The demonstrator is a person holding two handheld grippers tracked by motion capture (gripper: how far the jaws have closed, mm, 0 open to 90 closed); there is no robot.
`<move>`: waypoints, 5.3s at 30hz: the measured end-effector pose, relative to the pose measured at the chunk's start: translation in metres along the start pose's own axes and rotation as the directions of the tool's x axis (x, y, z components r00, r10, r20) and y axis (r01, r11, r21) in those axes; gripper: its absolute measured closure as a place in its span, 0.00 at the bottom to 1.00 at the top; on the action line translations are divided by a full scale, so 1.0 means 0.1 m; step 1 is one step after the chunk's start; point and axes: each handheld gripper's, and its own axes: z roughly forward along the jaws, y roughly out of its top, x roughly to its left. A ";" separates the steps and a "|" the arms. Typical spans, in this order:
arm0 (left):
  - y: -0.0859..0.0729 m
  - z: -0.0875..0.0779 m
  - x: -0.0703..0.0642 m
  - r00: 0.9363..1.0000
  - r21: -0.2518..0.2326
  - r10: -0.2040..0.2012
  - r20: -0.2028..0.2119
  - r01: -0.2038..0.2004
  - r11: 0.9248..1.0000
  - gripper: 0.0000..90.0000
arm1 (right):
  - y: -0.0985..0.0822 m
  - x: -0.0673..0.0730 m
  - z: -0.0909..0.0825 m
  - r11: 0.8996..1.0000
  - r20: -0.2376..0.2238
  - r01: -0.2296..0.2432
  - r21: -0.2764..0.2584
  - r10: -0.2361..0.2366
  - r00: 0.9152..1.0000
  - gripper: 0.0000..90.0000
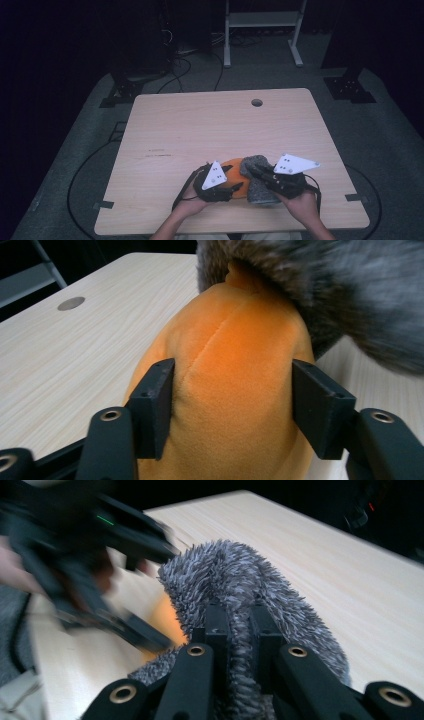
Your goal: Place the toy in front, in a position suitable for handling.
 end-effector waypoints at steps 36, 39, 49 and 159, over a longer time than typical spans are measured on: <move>0.08 -0.13 0.09 0.999 -0.012 -0.050 0.014 0.051 0.999 0.45 | -0.12 -0.12 0.02 0.999 -0.017 -0.034 -0.001 0.034 0.999 0.90; 0.07 -0.13 0.11 0.999 -0.019 -0.040 0.033 0.041 0.999 0.39 | -0.13 -0.10 0.06 1.000 -0.009 -0.012 0.021 0.012 1.000 0.90; -0.13 -0.06 0.32 0.982 0.006 -0.160 0.102 0.160 0.987 0.24 | -0.29 -0.31 0.08 0.996 -0.007 -0.082 0.037 0.082 0.997 0.90; -0.04 -0.24 0.34 0.959 -0.013 -0.247 0.139 0.251 0.968 0.32 | -0.19 -0.07 0.20 0.994 -0.142 -0.103 0.029 0.106 0.984 0.90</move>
